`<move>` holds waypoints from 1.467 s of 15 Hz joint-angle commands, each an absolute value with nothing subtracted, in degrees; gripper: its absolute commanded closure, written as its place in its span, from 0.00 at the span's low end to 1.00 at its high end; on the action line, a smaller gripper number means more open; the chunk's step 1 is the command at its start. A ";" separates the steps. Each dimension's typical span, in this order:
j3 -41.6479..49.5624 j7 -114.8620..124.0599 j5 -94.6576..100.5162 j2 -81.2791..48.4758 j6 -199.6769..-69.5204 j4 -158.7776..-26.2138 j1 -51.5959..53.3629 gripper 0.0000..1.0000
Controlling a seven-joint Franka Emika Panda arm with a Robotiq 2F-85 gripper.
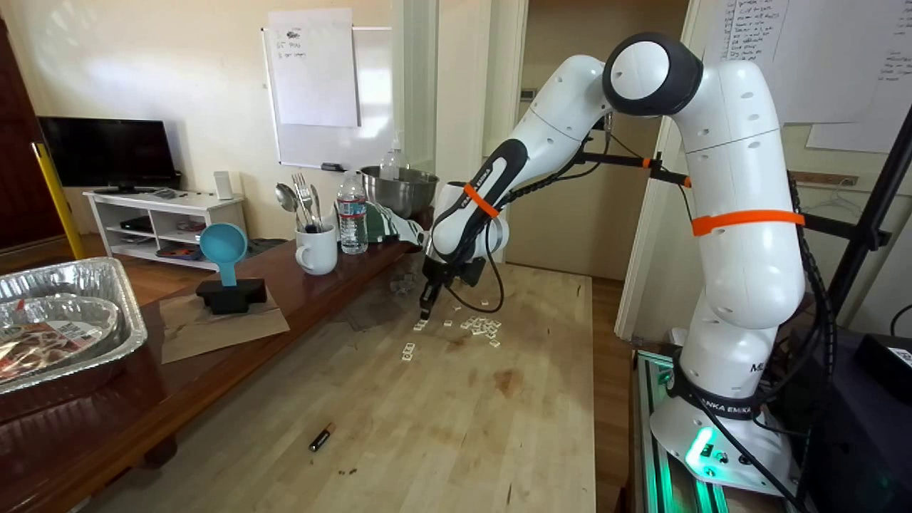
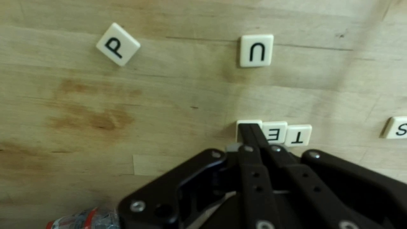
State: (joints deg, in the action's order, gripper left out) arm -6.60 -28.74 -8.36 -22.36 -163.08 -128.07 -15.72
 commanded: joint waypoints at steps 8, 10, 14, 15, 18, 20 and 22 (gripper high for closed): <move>-8.48 -29.98 -7.69 -24.08 -164.53 -127.96 -16.14 1.00; -8.69 -30.08 -7.77 -24.09 -164.57 -128.01 -16.18 1.00; -9.04 -30.21 -7.83 -24.05 -164.60 -128.13 -16.12 1.00; -9.18 -30.27 -7.87 -24.09 -164.61 -128.16 -16.12 1.00; -9.45 -30.36 -7.82 -24.12 -164.56 -128.30 -16.03 1.00; -9.70 -30.47 -7.81 -24.08 -164.39 -128.44 -15.98 1.00; -9.84 -30.61 -7.73 -24.09 -164.27 -128.59 -15.90 1.00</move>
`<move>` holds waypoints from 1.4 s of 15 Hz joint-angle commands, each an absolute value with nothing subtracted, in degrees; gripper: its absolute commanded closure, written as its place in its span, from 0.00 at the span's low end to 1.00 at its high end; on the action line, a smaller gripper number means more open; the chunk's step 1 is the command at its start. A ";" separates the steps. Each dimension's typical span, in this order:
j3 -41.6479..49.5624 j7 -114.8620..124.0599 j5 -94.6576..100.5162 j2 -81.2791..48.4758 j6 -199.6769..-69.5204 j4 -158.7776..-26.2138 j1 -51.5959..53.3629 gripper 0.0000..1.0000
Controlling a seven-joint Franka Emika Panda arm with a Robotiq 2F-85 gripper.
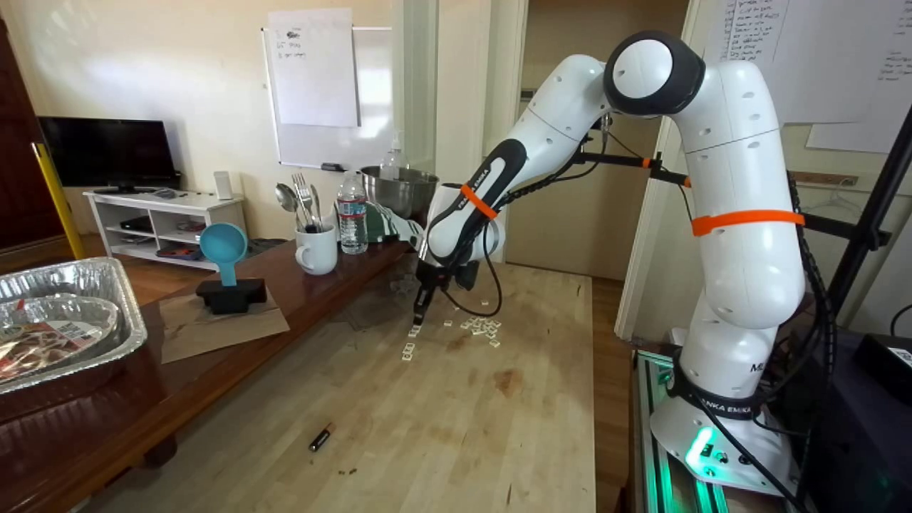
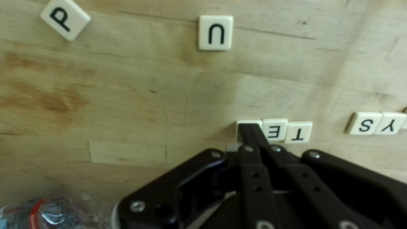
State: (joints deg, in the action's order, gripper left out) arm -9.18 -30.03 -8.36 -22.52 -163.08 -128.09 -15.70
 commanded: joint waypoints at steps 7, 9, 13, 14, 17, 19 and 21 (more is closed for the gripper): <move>-10.39 -31.06 -7.68 -23.90 -163.72 -129.20 -15.76 1.00; -10.61 -31.18 -7.75 -23.83 -163.74 -129.37 -15.73 1.00; -10.66 -30.63 -7.67 -23.32 -163.16 -129.86 -15.37 1.00; -10.34 -30.10 -7.49 -23.01 -163.12 -130.04 -15.08 1.00; -10.22 -29.43 -7.65 -21.38 -162.98 -130.99 -14.79 1.00; -10.54 -29.69 -7.79 -19.99 -163.33 -131.89 -14.72 1.00; -10.93 -30.05 -8.02 -19.19 -163.50 -132.57 -14.61 1.00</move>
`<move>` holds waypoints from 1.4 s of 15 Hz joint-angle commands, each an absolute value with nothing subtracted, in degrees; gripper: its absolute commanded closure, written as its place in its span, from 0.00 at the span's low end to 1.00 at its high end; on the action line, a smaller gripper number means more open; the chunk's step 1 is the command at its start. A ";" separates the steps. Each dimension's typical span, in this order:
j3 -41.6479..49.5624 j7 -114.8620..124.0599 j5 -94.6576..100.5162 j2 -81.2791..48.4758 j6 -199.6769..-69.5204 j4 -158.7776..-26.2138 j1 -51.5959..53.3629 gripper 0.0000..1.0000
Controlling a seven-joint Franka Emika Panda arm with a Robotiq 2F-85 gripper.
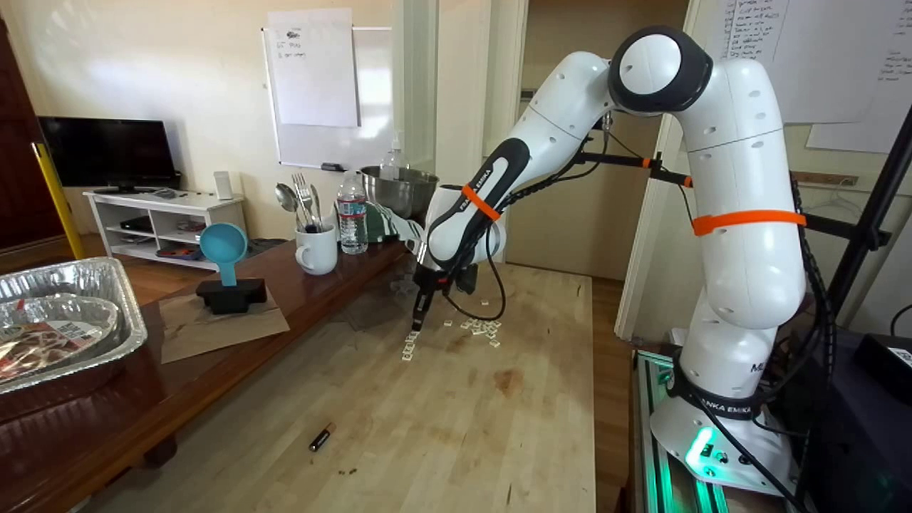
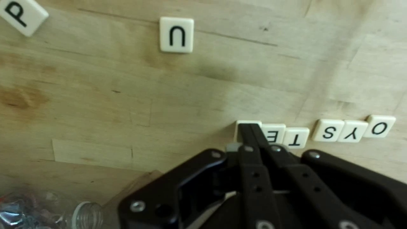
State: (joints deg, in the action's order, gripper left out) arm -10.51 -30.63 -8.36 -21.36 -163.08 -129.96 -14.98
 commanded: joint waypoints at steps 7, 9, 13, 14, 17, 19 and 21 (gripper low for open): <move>-14.12 -32.37 -10.33 -19.67 -164.98 -132.56 -15.59 1.00; -14.81 -32.75 -10.50 -20.25 -165.44 -132.18 -15.78 1.00; -14.63 -32.10 -9.46 -20.84 -165.50 -131.96 -15.44 1.00; -14.46 -32.06 -9.20 -20.98 -165.49 -131.98 -15.35 1.00; -14.24 -32.07 -8.84 -21.40 -165.23 -131.93 -15.33 1.00; -14.35 -32.49 -8.77 -21.36 -164.74 -132.10 -15.50 1.00; -14.20 -32.84 -8.56 -21.24 -164.42 -132.26 -15.43 1.00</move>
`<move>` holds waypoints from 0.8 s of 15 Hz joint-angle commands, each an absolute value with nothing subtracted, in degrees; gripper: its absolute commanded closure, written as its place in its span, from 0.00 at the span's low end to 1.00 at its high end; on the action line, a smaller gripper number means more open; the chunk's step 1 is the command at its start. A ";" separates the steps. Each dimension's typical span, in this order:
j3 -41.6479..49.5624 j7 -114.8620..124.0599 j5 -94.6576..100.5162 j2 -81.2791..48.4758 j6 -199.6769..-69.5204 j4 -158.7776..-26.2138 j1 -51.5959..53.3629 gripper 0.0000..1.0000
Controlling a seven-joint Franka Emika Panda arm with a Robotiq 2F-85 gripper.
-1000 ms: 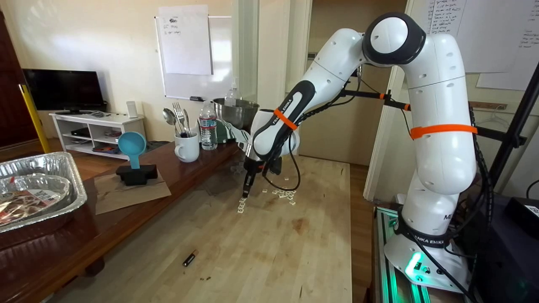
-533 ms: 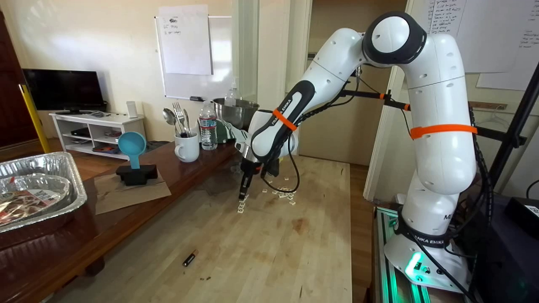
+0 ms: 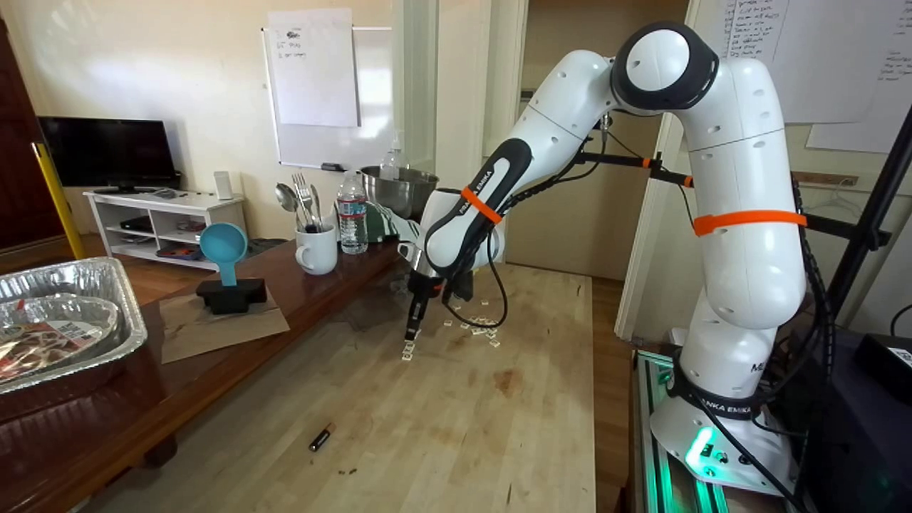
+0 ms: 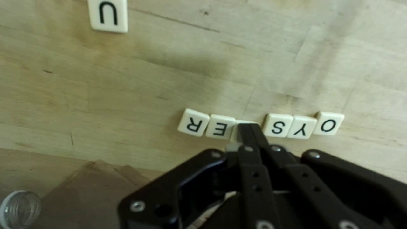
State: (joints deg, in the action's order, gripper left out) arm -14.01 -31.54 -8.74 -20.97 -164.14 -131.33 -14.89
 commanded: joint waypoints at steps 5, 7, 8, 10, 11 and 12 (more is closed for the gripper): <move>-14.09 -34.29 -8.01 -20.88 -164.50 -133.08 -15.24 1.00; -14.08 -34.89 -7.98 -20.77 -164.47 -133.34 -15.19 1.00; -14.08 -35.24 -8.04 -20.70 -164.47 -133.49 -15.17 1.00; -14.32 -35.90 -8.43 -20.54 -164.46 -133.73 -15.32 1.00; -14.45 -36.21 -8.65 -20.54 -164.55 -133.75 -15.40 1.00; -14.50 -36.41 -8.79 -20.55 -164.56 -133.71 -15.44 1.00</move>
